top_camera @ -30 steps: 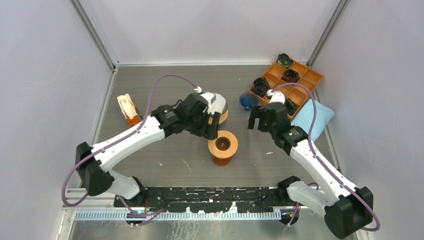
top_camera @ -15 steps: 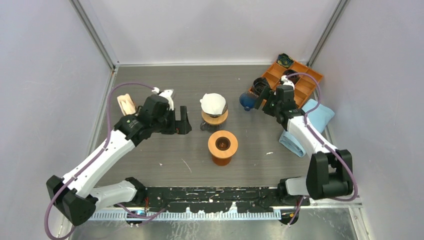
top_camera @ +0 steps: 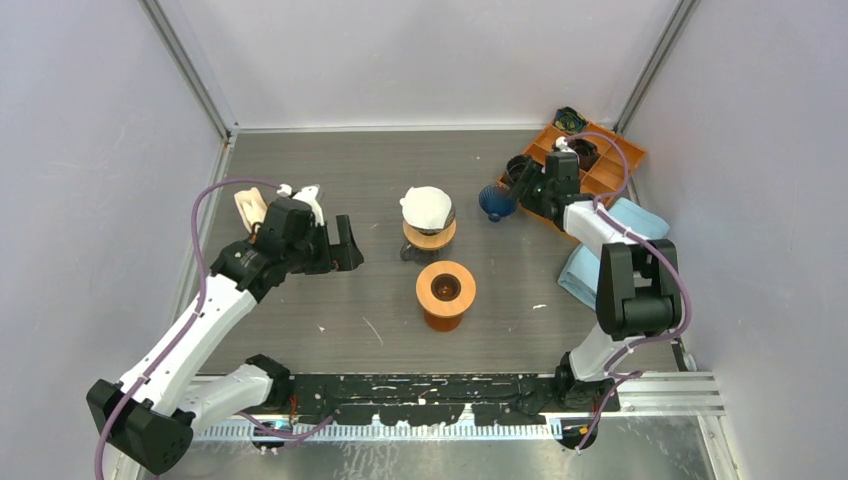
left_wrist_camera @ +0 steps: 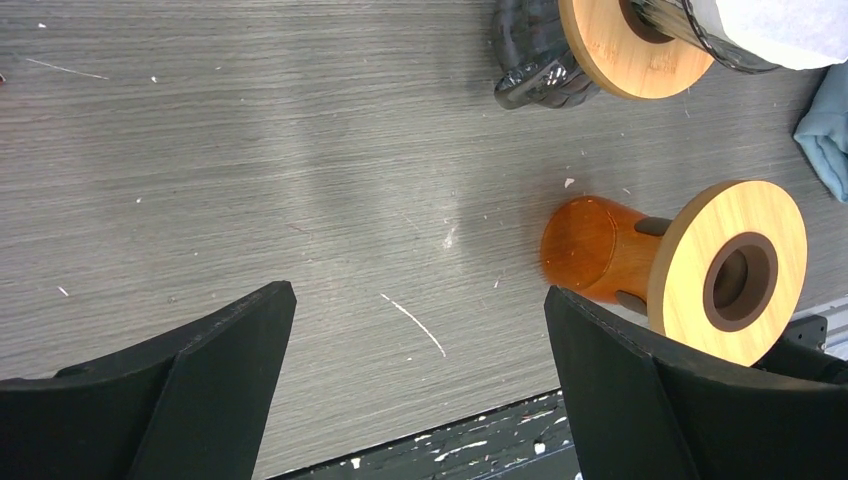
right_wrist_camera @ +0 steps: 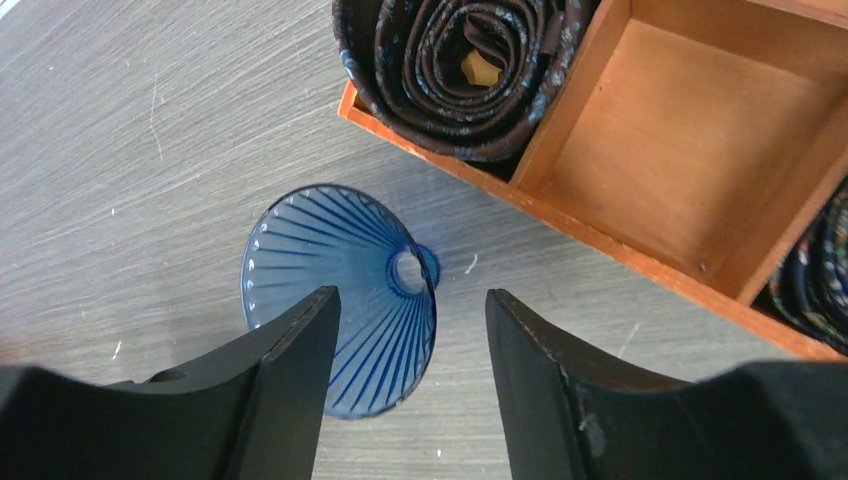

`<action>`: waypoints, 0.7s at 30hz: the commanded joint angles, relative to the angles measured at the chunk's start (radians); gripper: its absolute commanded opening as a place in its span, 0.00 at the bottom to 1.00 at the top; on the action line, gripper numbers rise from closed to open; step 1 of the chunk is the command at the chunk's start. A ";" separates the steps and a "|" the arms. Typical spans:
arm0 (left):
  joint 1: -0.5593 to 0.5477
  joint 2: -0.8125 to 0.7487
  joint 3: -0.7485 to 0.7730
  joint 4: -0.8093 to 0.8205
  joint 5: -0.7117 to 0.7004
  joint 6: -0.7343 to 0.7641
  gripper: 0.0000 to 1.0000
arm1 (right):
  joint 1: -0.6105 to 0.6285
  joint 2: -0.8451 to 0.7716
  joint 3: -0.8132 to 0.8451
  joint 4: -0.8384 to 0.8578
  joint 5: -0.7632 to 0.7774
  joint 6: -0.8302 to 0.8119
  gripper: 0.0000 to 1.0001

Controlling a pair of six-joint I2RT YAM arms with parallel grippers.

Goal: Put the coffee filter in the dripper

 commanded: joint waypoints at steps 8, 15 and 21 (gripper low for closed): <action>0.022 -0.042 0.007 -0.015 0.026 0.017 0.99 | -0.009 0.124 0.100 0.065 -0.031 -0.013 0.40; 0.023 -0.058 0.000 -0.019 0.049 0.006 0.99 | -0.009 0.104 0.095 0.046 -0.046 -0.030 0.18; 0.022 -0.058 0.000 -0.010 0.102 -0.011 0.99 | -0.009 0.044 0.083 0.004 -0.061 -0.057 0.01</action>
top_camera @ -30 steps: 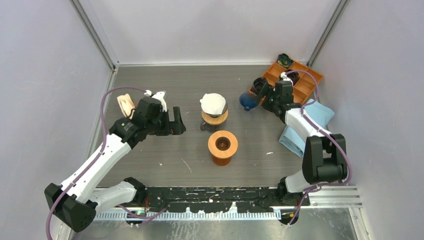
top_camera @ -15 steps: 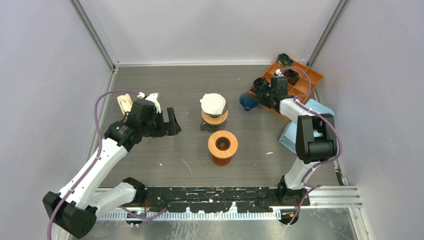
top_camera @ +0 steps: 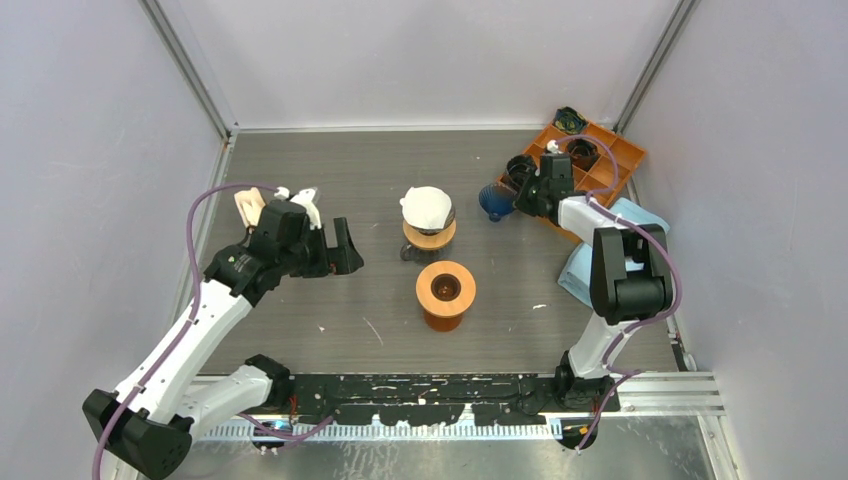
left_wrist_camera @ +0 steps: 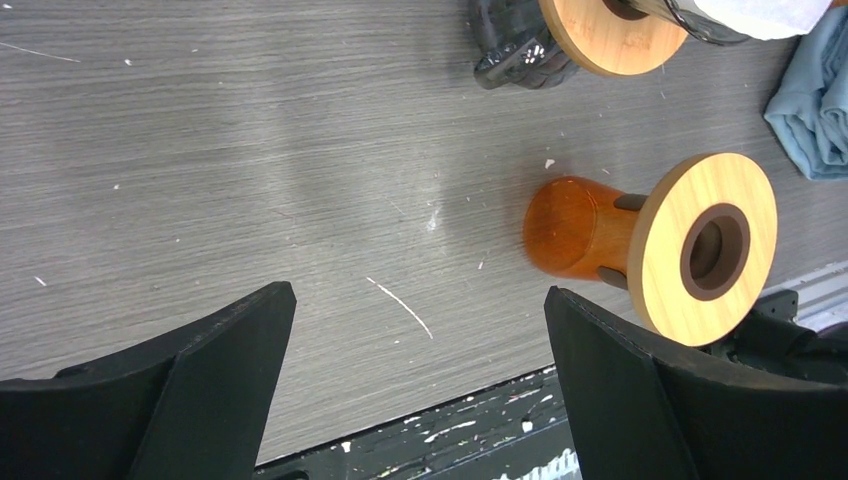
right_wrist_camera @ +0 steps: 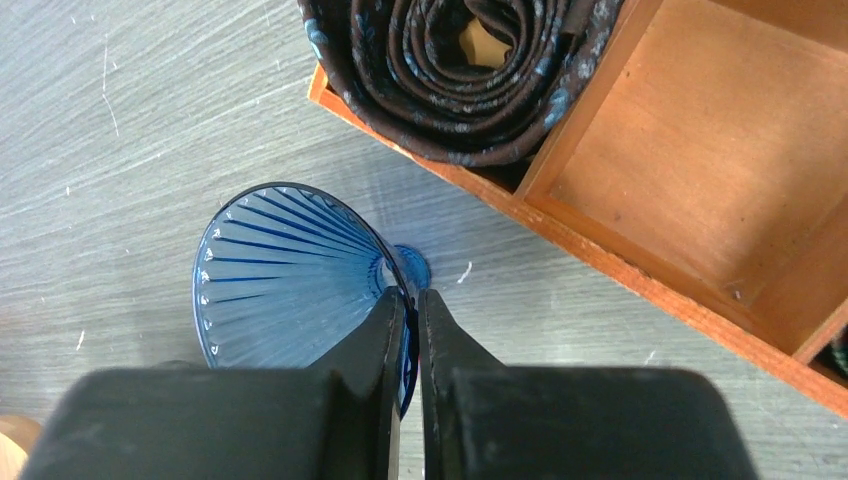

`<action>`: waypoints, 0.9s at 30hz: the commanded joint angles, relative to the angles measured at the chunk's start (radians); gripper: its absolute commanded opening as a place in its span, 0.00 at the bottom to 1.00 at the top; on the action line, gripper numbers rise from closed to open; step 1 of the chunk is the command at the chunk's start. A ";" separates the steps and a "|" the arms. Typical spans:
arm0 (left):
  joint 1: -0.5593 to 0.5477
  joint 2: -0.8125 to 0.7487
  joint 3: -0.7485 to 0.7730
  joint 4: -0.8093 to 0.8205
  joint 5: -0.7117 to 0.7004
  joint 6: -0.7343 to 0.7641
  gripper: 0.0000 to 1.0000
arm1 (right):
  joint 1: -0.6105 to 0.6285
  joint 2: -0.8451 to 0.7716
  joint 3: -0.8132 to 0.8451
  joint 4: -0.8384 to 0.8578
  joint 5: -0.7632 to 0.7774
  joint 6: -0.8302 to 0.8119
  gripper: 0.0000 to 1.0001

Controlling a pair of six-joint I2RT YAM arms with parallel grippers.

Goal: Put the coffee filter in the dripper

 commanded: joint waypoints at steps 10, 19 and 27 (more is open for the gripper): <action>0.005 -0.029 0.013 0.028 0.156 -0.064 0.99 | -0.005 -0.282 -0.024 -0.136 -0.044 -0.061 0.01; 0.005 -0.011 0.026 0.076 0.253 -0.146 0.98 | 0.019 -0.497 -0.024 -0.357 -0.070 -0.105 0.01; -0.010 0.005 0.046 0.158 0.308 -0.243 0.94 | 0.085 -0.608 0.063 -0.536 -0.104 -0.139 0.01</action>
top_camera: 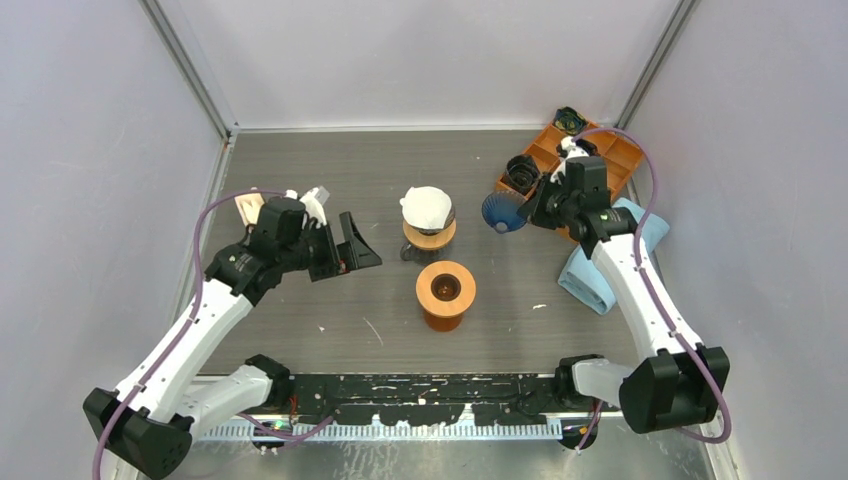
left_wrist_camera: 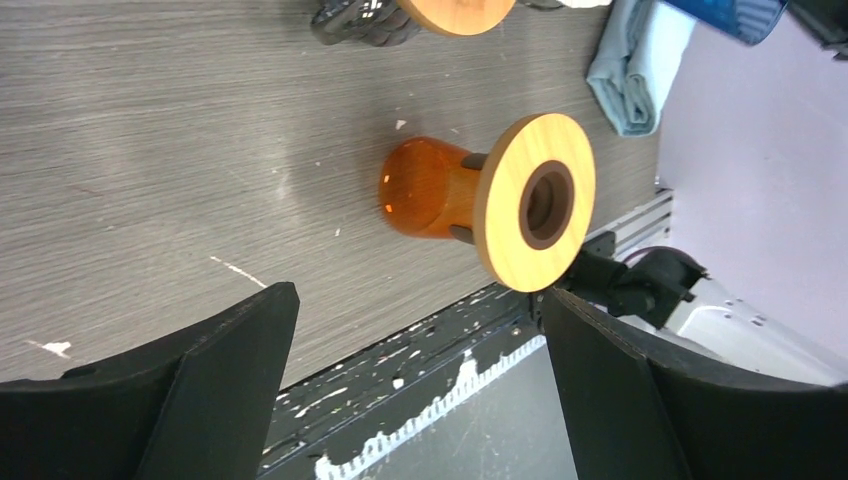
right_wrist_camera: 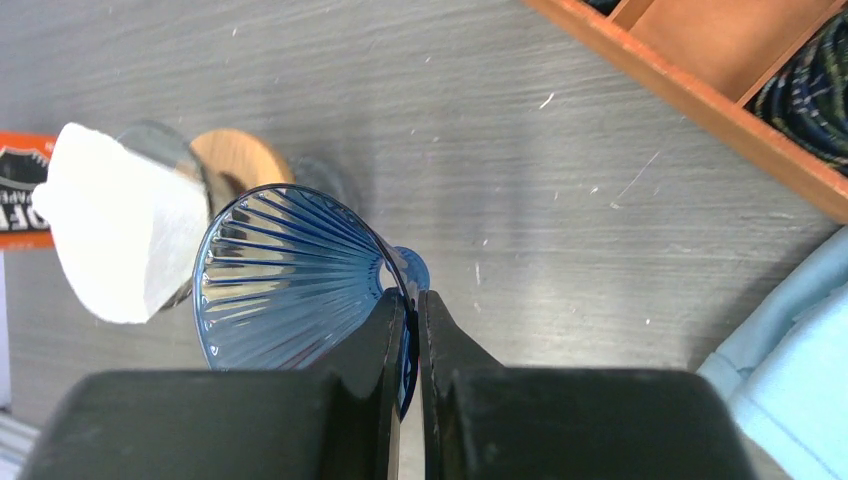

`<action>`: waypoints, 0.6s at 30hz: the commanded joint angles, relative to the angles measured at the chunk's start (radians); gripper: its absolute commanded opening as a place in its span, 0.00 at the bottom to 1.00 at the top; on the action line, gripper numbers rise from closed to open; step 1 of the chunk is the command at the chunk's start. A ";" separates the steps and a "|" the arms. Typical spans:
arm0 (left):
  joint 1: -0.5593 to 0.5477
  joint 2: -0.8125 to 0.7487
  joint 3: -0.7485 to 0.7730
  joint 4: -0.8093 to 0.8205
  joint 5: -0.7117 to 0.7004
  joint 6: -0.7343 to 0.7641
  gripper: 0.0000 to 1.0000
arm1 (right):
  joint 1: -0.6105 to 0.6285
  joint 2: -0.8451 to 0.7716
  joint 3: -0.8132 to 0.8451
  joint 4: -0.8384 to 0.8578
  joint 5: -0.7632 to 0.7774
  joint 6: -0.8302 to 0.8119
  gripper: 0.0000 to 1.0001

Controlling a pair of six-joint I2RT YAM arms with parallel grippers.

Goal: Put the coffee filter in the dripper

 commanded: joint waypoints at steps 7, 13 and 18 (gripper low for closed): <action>-0.080 0.028 0.079 0.151 0.045 -0.122 0.93 | 0.167 -0.080 0.183 -0.199 -0.054 -0.029 0.01; -0.144 0.051 0.087 0.194 0.032 -0.167 0.92 | 0.270 -0.103 0.202 -0.226 -0.083 -0.017 0.01; -0.182 0.069 0.093 0.222 0.013 -0.187 0.91 | 0.340 -0.111 0.190 -0.225 -0.097 -0.008 0.01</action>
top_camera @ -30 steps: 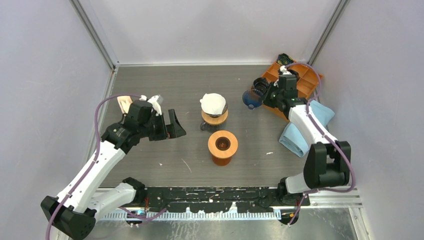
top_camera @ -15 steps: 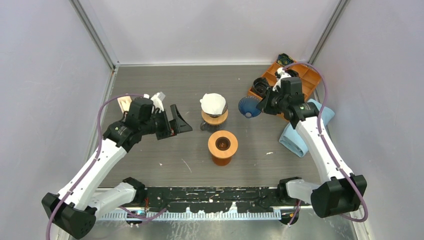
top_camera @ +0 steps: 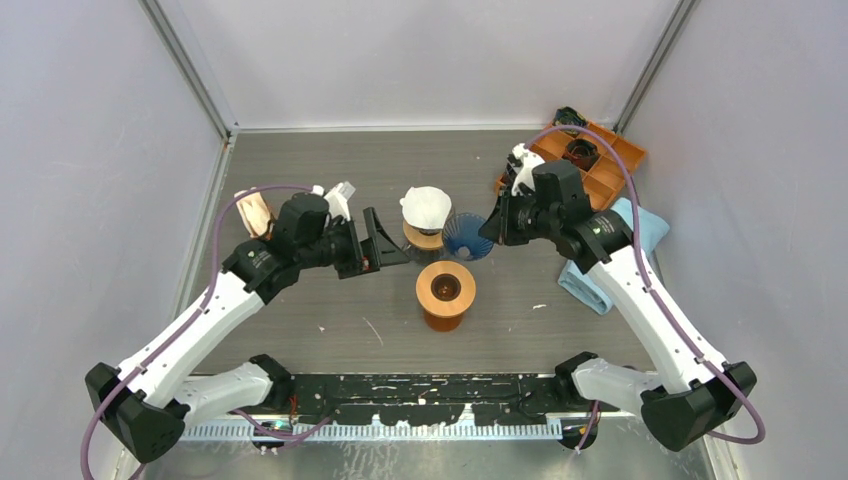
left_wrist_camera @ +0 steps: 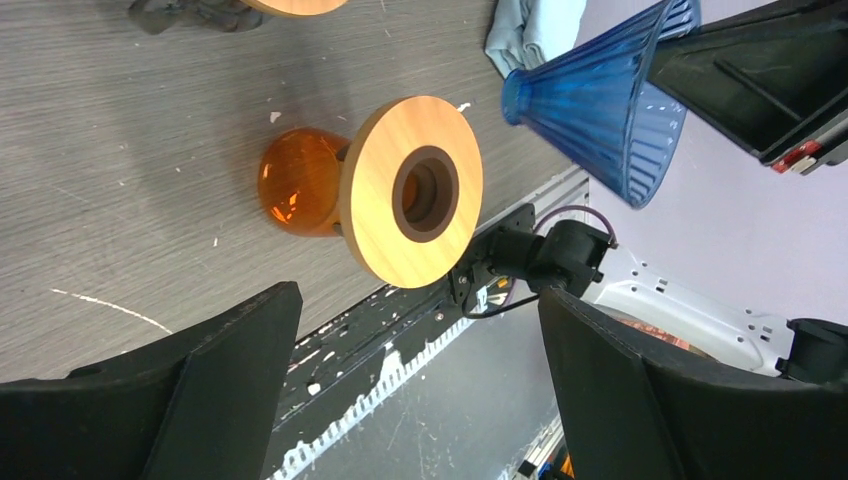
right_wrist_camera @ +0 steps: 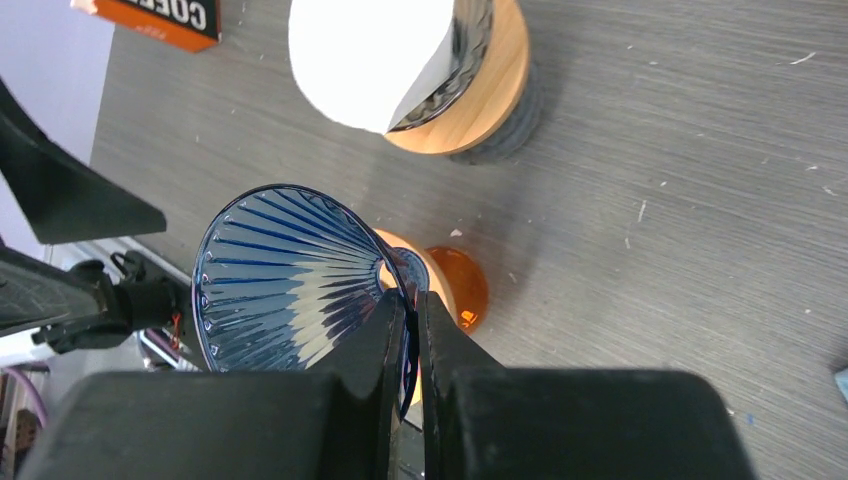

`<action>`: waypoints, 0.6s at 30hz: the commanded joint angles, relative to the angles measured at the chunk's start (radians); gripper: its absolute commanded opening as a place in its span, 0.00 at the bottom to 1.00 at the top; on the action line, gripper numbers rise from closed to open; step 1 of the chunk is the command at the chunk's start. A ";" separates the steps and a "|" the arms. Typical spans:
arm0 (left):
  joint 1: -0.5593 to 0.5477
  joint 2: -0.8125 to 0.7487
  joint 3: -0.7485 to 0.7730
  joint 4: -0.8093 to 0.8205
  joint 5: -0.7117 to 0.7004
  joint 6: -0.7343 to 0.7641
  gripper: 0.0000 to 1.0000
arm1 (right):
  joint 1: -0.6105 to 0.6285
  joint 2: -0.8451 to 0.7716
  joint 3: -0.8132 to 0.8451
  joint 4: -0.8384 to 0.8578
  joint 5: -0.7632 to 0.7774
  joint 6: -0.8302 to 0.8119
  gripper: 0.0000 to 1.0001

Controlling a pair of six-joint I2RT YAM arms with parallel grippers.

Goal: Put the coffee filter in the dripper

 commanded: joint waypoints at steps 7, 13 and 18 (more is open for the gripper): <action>-0.049 0.017 0.043 0.137 -0.016 -0.075 0.90 | 0.137 -0.026 -0.034 0.068 -0.021 0.048 0.01; -0.065 0.031 0.035 0.171 -0.019 -0.097 0.88 | 0.169 -0.024 -0.086 0.101 -0.006 0.054 0.01; -0.088 0.065 0.038 0.192 -0.019 -0.101 0.83 | 0.182 -0.015 -0.124 0.127 -0.003 0.052 0.01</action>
